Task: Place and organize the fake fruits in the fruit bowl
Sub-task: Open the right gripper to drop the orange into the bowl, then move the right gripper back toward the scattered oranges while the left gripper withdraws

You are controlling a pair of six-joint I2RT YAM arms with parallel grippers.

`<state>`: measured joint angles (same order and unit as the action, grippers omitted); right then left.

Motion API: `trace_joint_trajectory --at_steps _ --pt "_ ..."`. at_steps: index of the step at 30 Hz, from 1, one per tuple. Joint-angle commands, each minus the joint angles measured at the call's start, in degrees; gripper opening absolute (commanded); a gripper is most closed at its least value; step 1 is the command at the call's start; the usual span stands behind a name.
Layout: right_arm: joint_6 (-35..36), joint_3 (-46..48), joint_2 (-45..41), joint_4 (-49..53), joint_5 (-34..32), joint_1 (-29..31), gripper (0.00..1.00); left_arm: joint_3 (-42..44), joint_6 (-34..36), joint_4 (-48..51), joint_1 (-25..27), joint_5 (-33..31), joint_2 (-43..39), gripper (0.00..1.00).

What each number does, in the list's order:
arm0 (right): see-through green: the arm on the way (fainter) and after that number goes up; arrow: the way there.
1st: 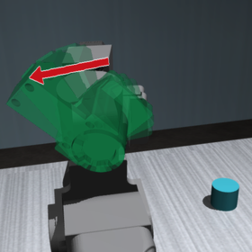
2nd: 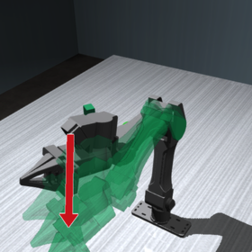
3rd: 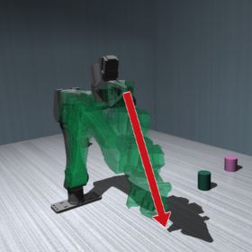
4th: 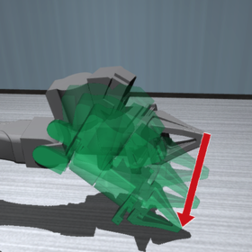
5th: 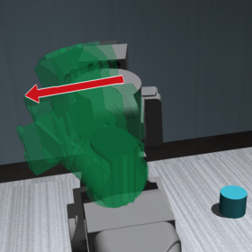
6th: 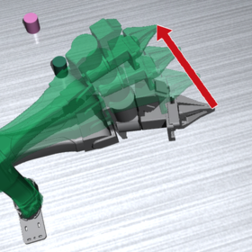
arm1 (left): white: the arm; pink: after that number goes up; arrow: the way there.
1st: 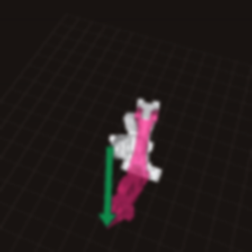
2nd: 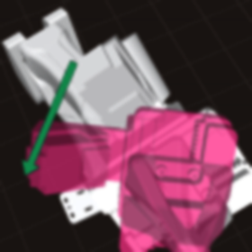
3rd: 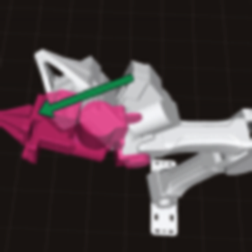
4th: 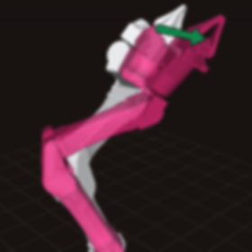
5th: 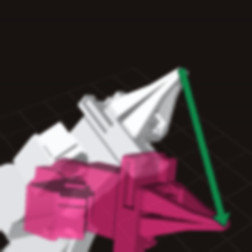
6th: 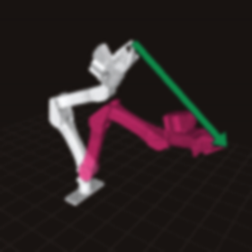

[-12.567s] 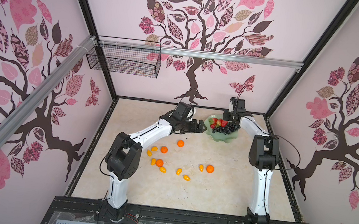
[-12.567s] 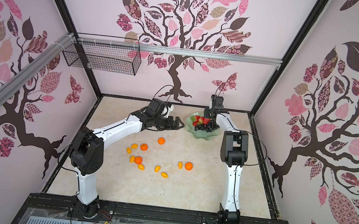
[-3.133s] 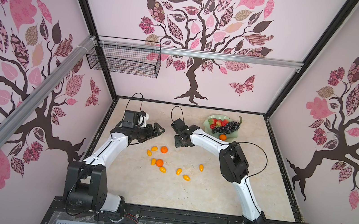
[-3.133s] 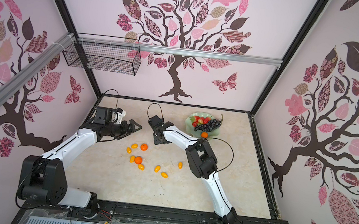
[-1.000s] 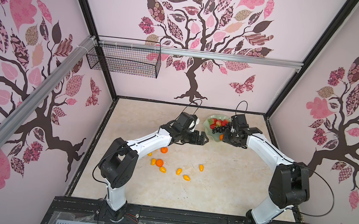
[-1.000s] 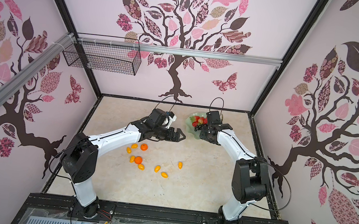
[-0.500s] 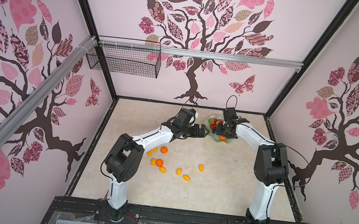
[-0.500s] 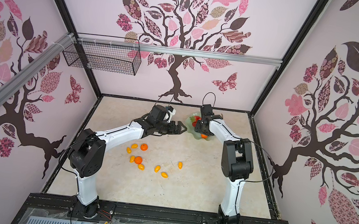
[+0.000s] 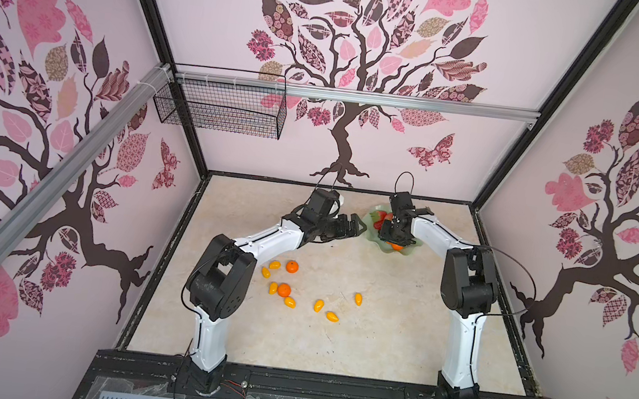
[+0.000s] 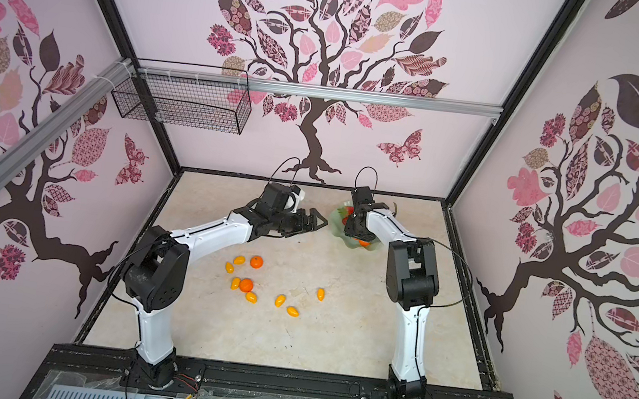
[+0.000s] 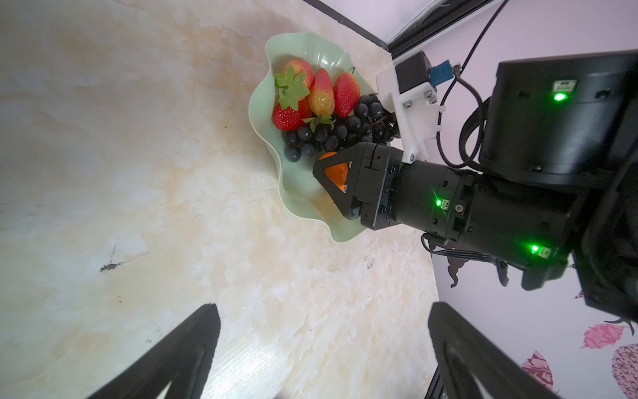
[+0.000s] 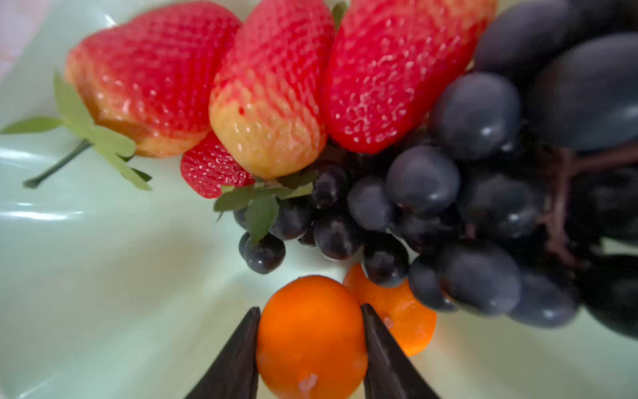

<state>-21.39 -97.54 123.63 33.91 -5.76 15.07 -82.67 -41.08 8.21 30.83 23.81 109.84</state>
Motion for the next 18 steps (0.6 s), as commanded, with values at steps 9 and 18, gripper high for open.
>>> trace_joint_trajectory --at_steps 9,18 --pt "-0.2 -2.0 0.5 2.2 0.0 0.0 0.56 -0.1 1.1 1.9 -0.1 -0.9 -1.0 0.99" --pt "-0.9 1.8 -7.6 -0.5 1.6 0.3 0.57 -2.1 5.8 6.0 -2.1 -1.4 -3.4 0.99"
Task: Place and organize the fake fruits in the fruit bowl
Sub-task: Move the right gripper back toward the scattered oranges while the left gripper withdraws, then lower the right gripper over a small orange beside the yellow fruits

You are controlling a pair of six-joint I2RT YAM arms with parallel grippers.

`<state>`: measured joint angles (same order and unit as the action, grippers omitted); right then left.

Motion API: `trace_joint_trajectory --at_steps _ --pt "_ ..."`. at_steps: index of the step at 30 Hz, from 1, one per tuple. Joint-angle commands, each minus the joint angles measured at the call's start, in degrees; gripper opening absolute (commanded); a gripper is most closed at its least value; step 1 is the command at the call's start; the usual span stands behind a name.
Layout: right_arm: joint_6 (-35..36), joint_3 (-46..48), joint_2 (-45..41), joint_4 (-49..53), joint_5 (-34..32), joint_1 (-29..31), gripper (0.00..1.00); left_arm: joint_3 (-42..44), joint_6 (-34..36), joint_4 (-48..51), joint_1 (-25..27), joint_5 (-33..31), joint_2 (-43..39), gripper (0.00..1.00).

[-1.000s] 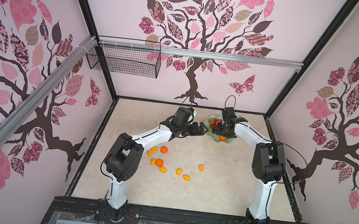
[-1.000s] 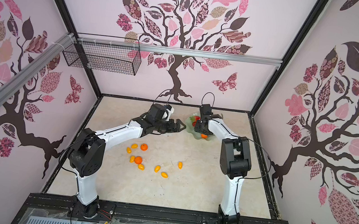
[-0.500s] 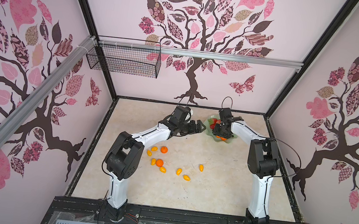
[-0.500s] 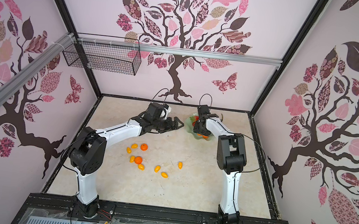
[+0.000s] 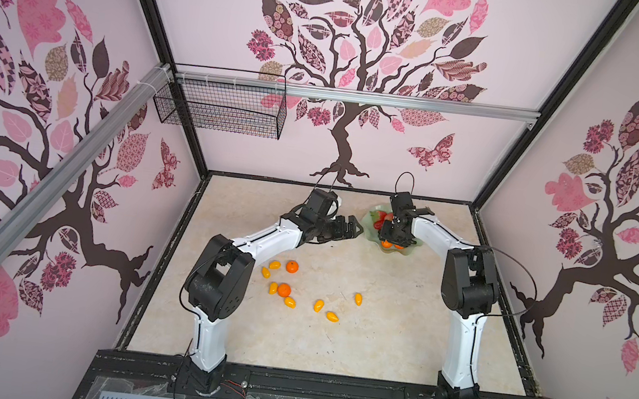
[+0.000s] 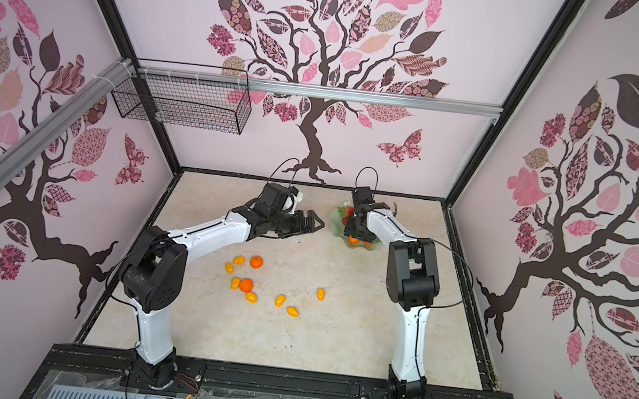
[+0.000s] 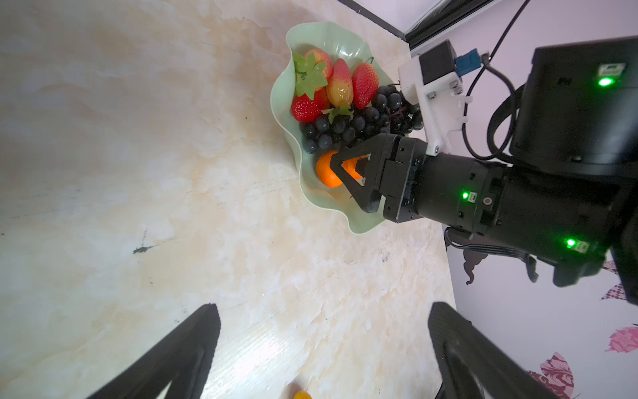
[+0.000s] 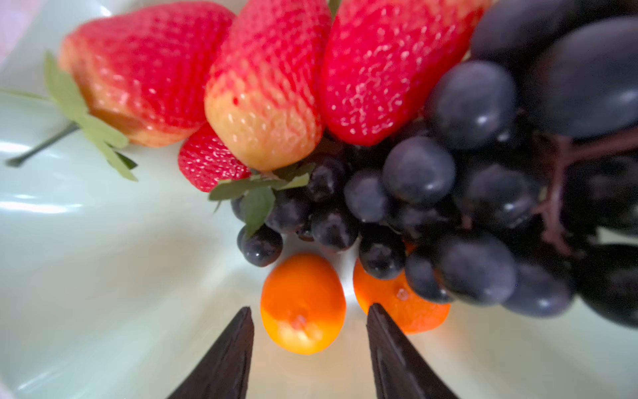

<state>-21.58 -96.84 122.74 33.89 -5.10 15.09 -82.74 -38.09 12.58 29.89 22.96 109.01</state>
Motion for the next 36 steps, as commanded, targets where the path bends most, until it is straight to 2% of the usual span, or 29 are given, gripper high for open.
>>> trace_joint_trajectory --at_steps 1,7,14,20,25,28,33,36 --pt "-0.9 1.9 -7.7 -1.1 1.0 0.5 0.57 -2.1 3.0 1.8 -1.5 -0.3 -2.8 0.99" --pt "-1.9 6.7 -13.0 -4.9 -1.2 4.9 0.6 -2.8 0.5 3.0 -5.9 5.0 -3.8 0.99" --pt "-3.0 8.5 -15.6 -7.8 -0.1 13.0 0.61 -1.5 -2.3 4.0 -14.6 5.9 -6.1 0.99" --pt "-5.2 6.5 -12.5 -8.7 1.3 20.0 0.6 -3.5 -3.5 8.4 -22.6 8.5 -6.4 0.99" --pt "-7.2 2.9 -7.7 -8.7 3.9 24.7 0.6 -8.6 -3.0 14.4 -27.1 15.3 -3.3 0.99" --pt "-7.8 -0.3 -4.5 -8.2 4.7 27.5 0.6 -11.3 0.4 19.4 -28.4 14.6 -2.8 0.99" --pt "-8.6 -6.6 1.4 -6.7 6.1 31.0 0.6 -16.5 8.5 29.9 -30.5 8.5 -2.6 0.99" --pt "-9.1 -9.5 4.3 -5.7 7.0 32.2 0.61 -22.7 14.9 40.3 -32.3 4.6 -0.4 0.99"
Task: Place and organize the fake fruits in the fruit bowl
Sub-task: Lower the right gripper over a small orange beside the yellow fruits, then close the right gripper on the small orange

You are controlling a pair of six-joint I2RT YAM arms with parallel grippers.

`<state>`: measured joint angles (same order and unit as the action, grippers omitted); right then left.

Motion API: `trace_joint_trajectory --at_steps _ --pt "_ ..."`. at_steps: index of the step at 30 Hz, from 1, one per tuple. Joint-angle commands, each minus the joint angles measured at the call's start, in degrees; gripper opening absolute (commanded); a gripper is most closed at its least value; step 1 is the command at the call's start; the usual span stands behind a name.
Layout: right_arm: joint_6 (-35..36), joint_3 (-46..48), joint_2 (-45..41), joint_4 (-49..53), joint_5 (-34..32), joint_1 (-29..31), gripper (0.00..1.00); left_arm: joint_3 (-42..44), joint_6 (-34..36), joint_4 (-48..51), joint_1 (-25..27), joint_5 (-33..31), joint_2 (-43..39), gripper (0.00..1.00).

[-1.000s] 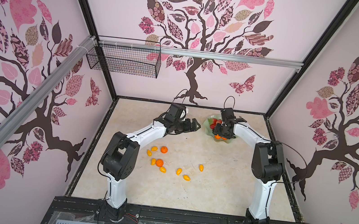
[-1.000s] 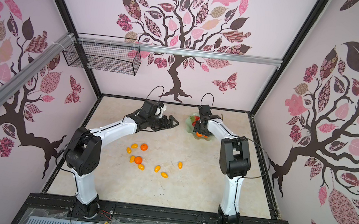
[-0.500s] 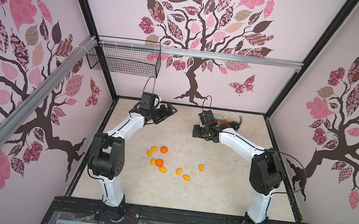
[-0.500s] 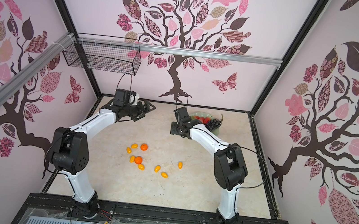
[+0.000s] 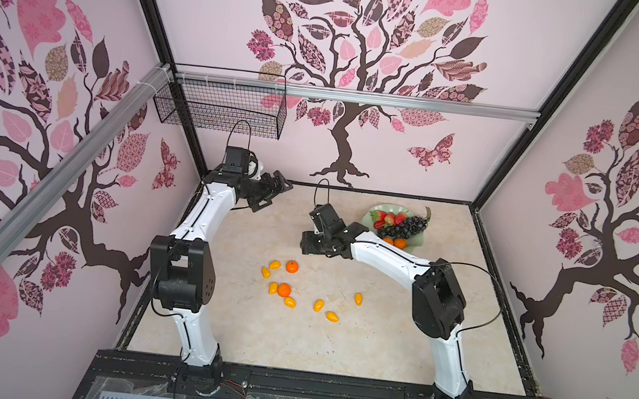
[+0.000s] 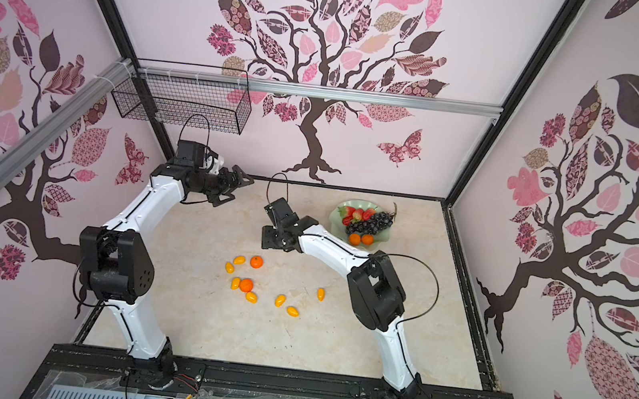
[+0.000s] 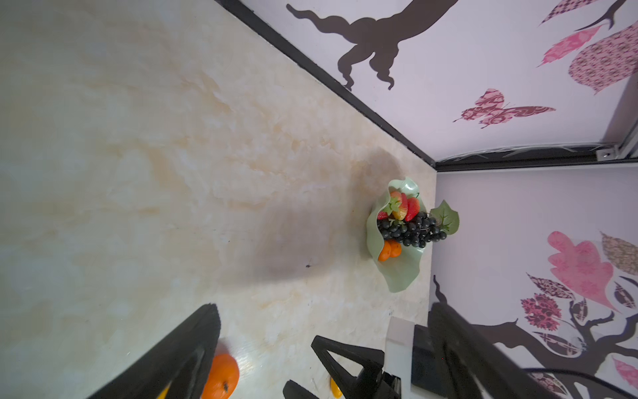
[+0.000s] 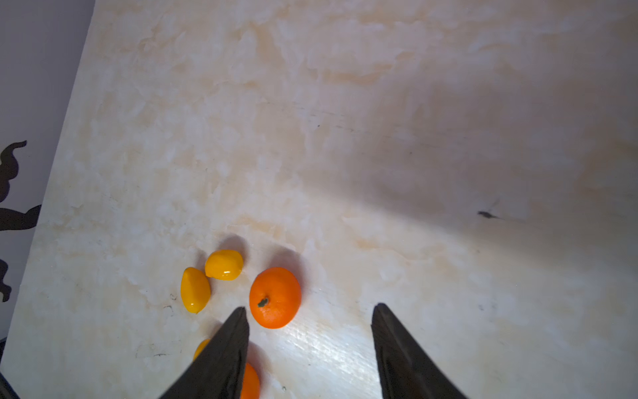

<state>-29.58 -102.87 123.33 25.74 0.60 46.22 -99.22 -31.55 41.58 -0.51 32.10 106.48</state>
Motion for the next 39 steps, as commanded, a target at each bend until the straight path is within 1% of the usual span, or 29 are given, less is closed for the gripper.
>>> trace_joint_trajectory --at_steps 1,3,7,11,13,23,28,30,36,39 --pt "-1.1 -4.0 4.4 2.6 1.6 1.3 0.61 -7.6 9.7 13.8 -2.4 -5.6 2.7 0.99" --pt "-1.2 -5.7 6.1 3.6 2.2 2.0 0.61 -8.2 11.1 16.4 -3.9 -5.8 3.0 0.99" --pt "-1.0 -8.0 8.3 5.1 3.0 3.2 0.62 -5.0 11.9 17.0 -6.2 -2.1 1.7 0.99" --pt "-1.0 -9.6 10.0 7.0 2.4 3.9 0.64 -2.2 12.7 16.9 -6.4 0.5 1.0 0.99" --pt "-1.0 -10.5 10.9 8.0 2.1 4.0 0.65 -2.6 13.0 17.2 -6.4 1.4 1.4 0.99" --pt "-0.6 -17.6 16.9 13.8 3.1 4.4 0.66 -2.3 12.8 16.4 -7.0 2.9 1.9 0.99" --pt "-0.6 -18.1 17.7 14.6 3.9 4.5 0.65 -2.0 12.7 16.0 -7.3 3.1 2.2 0.99" --pt "-0.4 -18.7 20.0 15.3 4.5 4.5 0.63 -2.0 12.7 16.0 -7.4 3.1 2.4 0.99" --pt "0.2 -19.7 21.3 17.1 5.3 4.7 0.6 -2.0 12.7 15.7 -8.2 3.7 2.6 0.99" --pt "0.2 -19.7 21.5 17.5 5.4 4.7 0.55 -1.7 12.5 15.1 -8.6 4.9 2.8 0.99"
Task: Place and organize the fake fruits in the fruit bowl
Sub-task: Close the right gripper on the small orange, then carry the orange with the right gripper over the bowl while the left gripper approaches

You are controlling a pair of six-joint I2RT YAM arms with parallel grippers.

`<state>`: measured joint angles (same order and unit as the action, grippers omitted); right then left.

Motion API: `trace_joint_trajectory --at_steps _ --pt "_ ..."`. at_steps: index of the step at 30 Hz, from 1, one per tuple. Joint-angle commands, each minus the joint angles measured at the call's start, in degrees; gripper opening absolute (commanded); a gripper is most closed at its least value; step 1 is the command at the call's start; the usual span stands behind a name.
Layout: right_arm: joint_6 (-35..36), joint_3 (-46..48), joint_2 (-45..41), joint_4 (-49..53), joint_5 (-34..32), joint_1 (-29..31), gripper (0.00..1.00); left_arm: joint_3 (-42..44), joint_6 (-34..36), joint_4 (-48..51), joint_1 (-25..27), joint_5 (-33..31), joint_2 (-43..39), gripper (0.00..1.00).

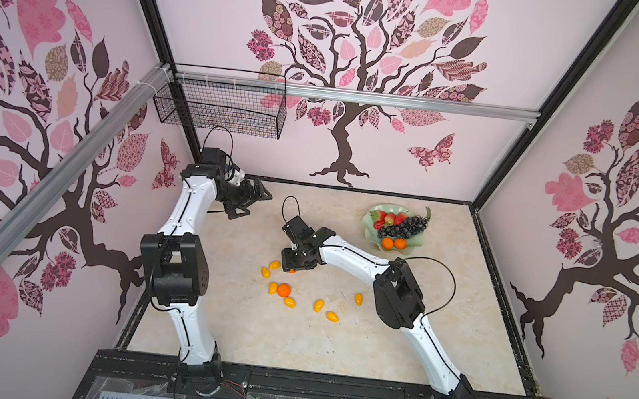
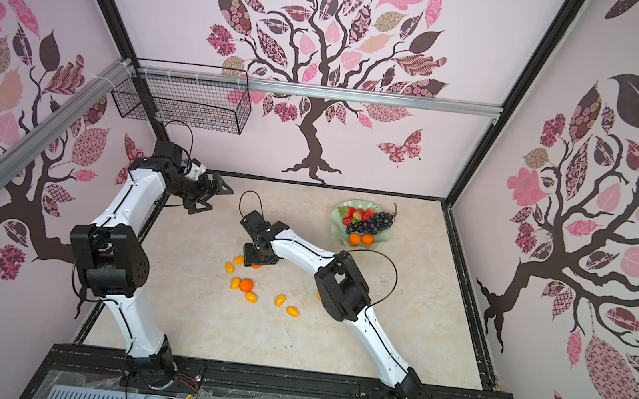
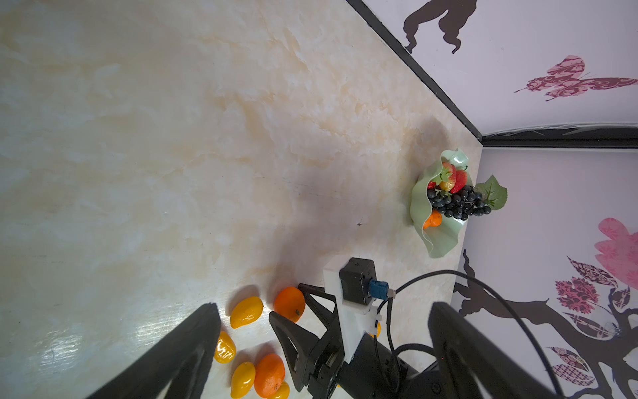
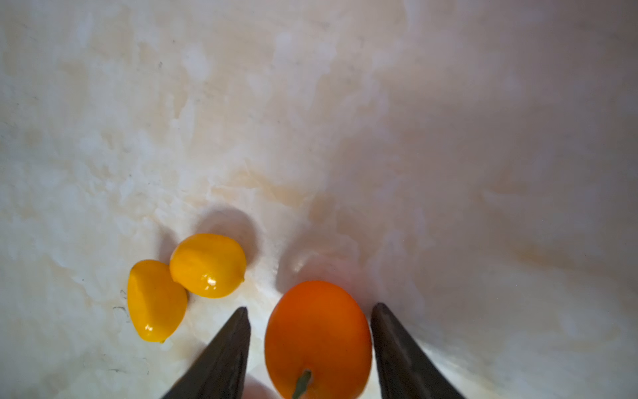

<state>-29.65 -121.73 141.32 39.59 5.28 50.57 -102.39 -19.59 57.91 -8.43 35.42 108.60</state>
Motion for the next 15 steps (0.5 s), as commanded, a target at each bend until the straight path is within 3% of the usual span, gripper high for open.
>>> trace_joint_trajectory --at_steps 1,11,15 --pt "0.3 -0.8 3.5 3.7 0.7 0.3 0.54 1.5 0.6 -1.3 -0.8 1.8 0.7 0.99" --pt "0.6 1.1 0.7 2.8 0.3 0.4 0.44 2.2 0.2 -2.6 -0.9 2.7 2.1 0.99" --pt "0.2 3.9 -5.3 1.0 -1.4 0.4 0.41 3.1 -0.5 -4.7 -0.4 4.3 2.2 0.99"
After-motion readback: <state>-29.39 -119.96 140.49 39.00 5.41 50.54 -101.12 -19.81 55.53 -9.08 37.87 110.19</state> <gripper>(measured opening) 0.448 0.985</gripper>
